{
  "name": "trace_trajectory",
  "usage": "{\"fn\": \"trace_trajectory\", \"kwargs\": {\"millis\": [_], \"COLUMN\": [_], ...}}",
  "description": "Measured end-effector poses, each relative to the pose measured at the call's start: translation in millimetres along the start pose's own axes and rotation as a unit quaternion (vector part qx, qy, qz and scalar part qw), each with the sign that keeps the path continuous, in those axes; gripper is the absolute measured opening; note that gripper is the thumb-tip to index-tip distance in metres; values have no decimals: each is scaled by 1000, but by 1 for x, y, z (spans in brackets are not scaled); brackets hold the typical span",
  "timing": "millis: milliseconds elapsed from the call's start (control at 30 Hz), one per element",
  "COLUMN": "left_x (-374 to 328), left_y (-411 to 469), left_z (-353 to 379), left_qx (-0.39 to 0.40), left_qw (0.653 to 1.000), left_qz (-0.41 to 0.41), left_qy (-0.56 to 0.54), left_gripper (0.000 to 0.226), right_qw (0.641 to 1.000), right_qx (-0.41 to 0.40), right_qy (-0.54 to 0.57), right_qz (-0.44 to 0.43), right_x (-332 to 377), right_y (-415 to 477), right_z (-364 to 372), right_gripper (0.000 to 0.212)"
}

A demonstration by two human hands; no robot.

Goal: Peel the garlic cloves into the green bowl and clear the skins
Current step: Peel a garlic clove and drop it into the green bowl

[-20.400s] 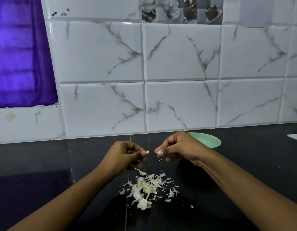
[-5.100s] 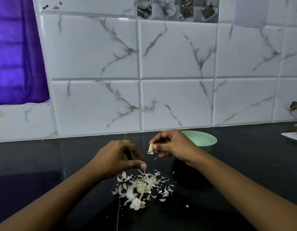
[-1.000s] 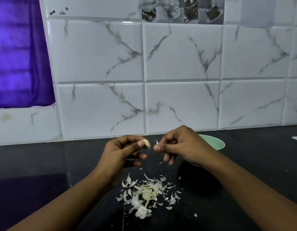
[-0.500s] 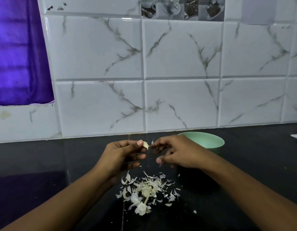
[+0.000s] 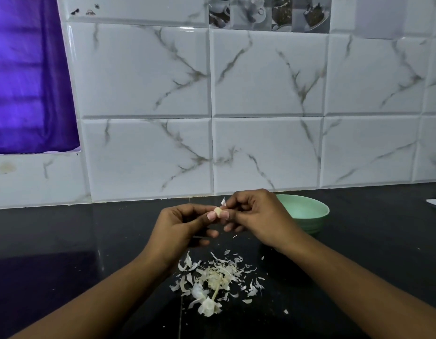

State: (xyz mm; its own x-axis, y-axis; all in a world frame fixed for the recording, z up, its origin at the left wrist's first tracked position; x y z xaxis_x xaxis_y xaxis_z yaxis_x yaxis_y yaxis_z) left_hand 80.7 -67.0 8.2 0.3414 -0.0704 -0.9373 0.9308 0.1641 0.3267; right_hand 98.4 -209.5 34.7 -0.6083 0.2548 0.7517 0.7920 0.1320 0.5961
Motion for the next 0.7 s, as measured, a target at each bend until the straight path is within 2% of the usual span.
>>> {"fn": "trace_trajectory", "kwargs": {"millis": [100, 167, 300, 367, 433, 500, 567, 700], "left_x": [-2, -1, 3, 2, 1, 0, -1, -2], "left_y": [1, 2, 3, 4, 4, 3, 2, 3], "left_z": [-1, -1, 1, 1, 1, 2, 2, 1], "left_qx": [-8, -9, 1, -2, -2, -1, 3, 8], "left_qw": [1000, 1000, 999, 999, 999, 998, 998, 998], "left_qz": [10, 3, -25, -19, -7, 4, 19, 41], "left_qy": [-3, -9, -30, -41, -52, -58, -52, -42], "left_gripper": [20, 22, 28, 29, 27, 23, 22, 22], "right_qw": [1000, 996, 950, 937, 963, 996, 992, 965], "right_qx": [-14, -30, -45, -38, -32, -25, 2, 39], "right_qy": [-14, -71, -259, -295, -236, -88, 33, 118], "right_qz": [-1, -36, -170, -185, -124, 4, 125, 230], "right_x": [0, 5, 19, 18, 12, 1, -10, -16], "right_y": [-1, -3, -7, -8, -5, -4, -6, -9], "right_z": [0, -2, 0, 4, 5, 5, 10, 14], "right_gripper": [15, 17, 19, 25, 31, 36, 36, 36]}}
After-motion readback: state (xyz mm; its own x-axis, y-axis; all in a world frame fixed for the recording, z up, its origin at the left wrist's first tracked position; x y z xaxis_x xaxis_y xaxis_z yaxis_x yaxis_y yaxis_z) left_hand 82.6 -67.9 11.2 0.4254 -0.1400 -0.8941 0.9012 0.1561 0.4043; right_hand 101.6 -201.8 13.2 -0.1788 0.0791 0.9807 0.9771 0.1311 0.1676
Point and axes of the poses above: each hand's wrist, its own y-axis towards the middle knuckle, its own z-axis out of the palm, x = y × z, the point moved 6 cm from there along y, towards the middle knuckle, and after that the axes turned 12 degrees about -x, right-handed, at the moved point
